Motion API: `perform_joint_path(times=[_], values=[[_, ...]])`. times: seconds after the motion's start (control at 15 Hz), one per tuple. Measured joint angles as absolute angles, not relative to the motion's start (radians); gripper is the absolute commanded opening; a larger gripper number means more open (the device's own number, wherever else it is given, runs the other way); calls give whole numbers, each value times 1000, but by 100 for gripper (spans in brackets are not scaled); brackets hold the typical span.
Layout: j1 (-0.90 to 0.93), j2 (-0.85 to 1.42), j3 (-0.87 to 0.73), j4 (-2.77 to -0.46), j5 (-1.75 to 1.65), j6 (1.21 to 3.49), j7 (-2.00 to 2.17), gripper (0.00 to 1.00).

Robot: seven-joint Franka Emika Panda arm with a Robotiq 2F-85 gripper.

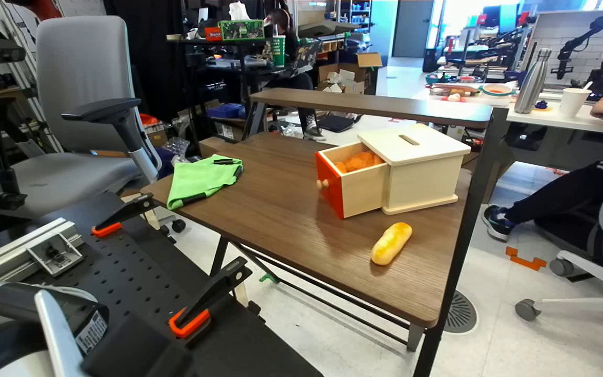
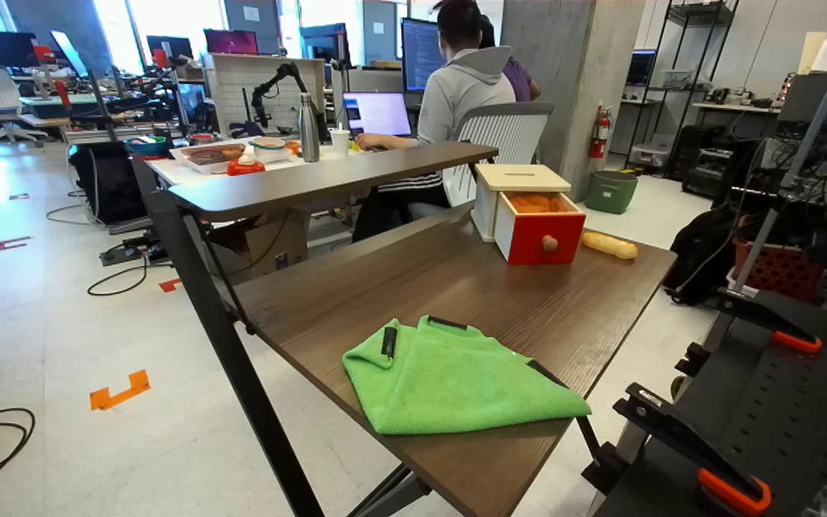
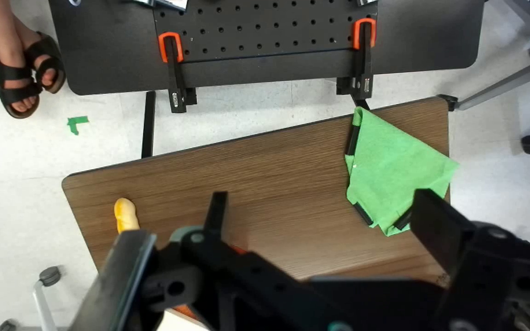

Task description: Close the drawer

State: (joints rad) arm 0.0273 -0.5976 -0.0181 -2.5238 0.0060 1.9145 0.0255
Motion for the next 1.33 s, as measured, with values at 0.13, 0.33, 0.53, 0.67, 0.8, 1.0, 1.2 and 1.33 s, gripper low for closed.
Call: perform_joint_path(times=[0.13, 0.33, 0.53, 0.67, 0.8, 1.0, 1.2, 1.33], values=[[27, -598, -18, -2524, 6, 1915, 26, 100], [27, -598, -18, -2524, 6, 1915, 26, 100], [27, -598, -18, -2524, 6, 1920, 30, 100], [27, -597, -18, -2526, 11, 1980, 60, 100], [25, -592, -18, -2535, 21, 2075, 103, 100], [17, -536, -18, -2540, 27, 2185, 153, 100], [3, -432, -14, -2541, 26, 2262, 189, 100], [-11, -355, -10, -2542, 19, 2324, 222, 100]])
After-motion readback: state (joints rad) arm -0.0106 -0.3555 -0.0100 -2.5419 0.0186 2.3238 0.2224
